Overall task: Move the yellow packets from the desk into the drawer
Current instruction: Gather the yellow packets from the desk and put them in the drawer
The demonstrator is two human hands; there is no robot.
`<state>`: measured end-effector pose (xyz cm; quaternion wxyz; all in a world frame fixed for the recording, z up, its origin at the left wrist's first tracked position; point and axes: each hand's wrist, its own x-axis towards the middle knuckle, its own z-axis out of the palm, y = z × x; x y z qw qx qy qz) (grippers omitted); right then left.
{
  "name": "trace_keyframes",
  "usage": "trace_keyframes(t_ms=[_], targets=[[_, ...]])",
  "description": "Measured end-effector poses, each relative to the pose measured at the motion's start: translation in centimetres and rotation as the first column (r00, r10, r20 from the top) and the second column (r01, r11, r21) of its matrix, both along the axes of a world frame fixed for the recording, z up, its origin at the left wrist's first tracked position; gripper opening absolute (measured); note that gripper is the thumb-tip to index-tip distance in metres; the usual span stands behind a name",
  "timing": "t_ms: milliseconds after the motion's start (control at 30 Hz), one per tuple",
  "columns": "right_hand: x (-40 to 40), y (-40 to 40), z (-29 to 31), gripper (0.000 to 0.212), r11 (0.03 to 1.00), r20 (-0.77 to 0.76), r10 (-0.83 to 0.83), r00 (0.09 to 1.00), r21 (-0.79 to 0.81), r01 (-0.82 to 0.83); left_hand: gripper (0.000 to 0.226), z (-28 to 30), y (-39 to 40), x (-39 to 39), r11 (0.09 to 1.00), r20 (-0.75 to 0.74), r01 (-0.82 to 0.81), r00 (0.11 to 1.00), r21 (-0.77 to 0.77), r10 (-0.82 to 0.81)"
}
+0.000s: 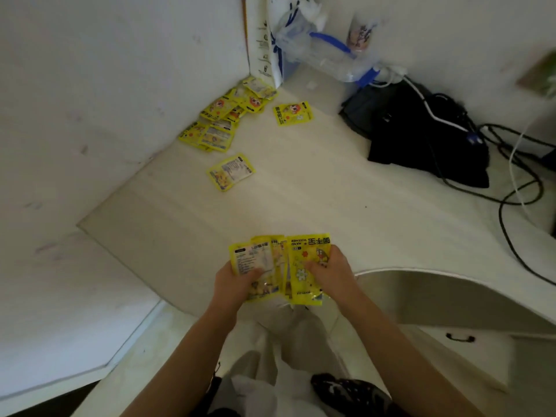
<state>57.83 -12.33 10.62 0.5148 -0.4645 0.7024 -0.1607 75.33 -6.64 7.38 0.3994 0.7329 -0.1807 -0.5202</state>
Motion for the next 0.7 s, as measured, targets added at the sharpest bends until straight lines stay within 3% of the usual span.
trace_keyframes(t_ms=[233,400,700], targets=[[-2.8,7.6,1.2,0.017,0.981,0.072,-0.183,0.981,-0.045,0.186,0.02,0.8,4.6,-1.1,0.99,0.019,0.137,0.99,0.024,-0.137],[-5.9,11.8,1.9,0.026,0.946,0.096,-0.321,0.942,-0.02,0.324,0.024,1.7,6.1,-3.9,0.961,0.022,0.277,0.961,0.009,-0.277],[-13.4,21.5,2.1,0.021,0.852,0.093,-0.521,0.848,0.004,0.523,0.022,2.3,10.8,-12.7,0.801,0.088,0.599,0.798,-0.016,-0.596]])
